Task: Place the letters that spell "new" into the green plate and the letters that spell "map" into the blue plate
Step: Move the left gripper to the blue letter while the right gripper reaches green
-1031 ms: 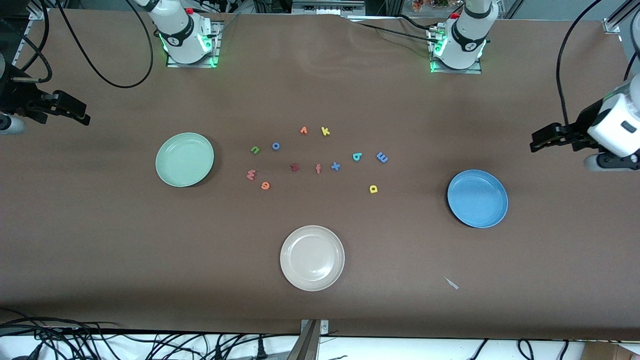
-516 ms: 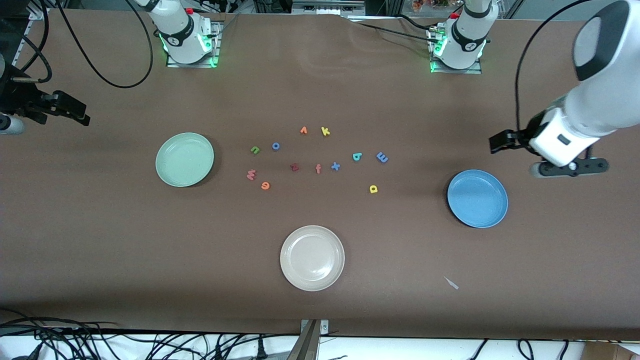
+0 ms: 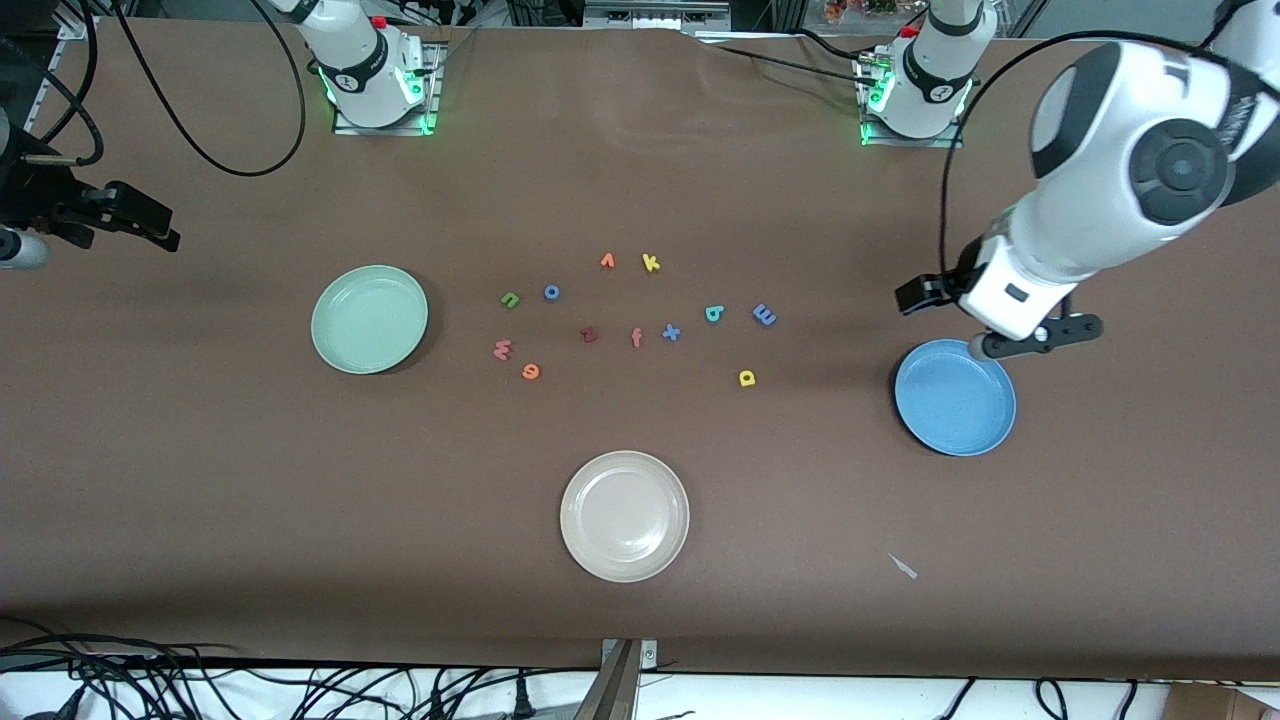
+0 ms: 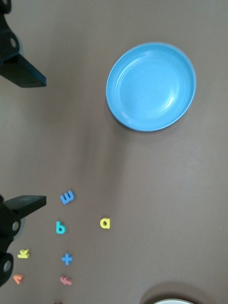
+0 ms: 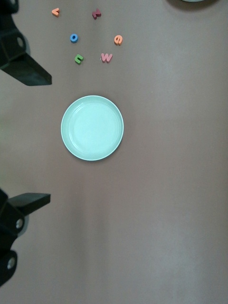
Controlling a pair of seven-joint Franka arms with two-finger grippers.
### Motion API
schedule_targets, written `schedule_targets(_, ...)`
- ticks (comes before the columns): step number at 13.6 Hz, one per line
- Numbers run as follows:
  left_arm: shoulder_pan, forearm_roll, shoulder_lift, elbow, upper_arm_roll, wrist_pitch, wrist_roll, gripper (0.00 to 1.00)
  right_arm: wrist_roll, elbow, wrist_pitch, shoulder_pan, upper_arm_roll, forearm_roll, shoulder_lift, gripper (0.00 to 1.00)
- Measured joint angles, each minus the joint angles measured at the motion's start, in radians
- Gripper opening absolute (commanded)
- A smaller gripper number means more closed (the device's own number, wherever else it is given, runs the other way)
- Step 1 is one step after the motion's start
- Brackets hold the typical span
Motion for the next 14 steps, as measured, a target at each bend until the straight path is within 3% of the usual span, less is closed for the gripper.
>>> schedule_targets(9,-0.005,0.000,0.022,-0.346,-0.179,0.462,-0.381,1.00,0.000,-0.001,-0.007,0.001,0.001,0.000,0.001,1.00)
schedule_targets(14,-0.071,0.131,0.166,-0.369,-0.193,0.634,-0.598,1.00,0.000,-0.030,-0.024,0.026,0.007,-0.001,0.057,1.00)
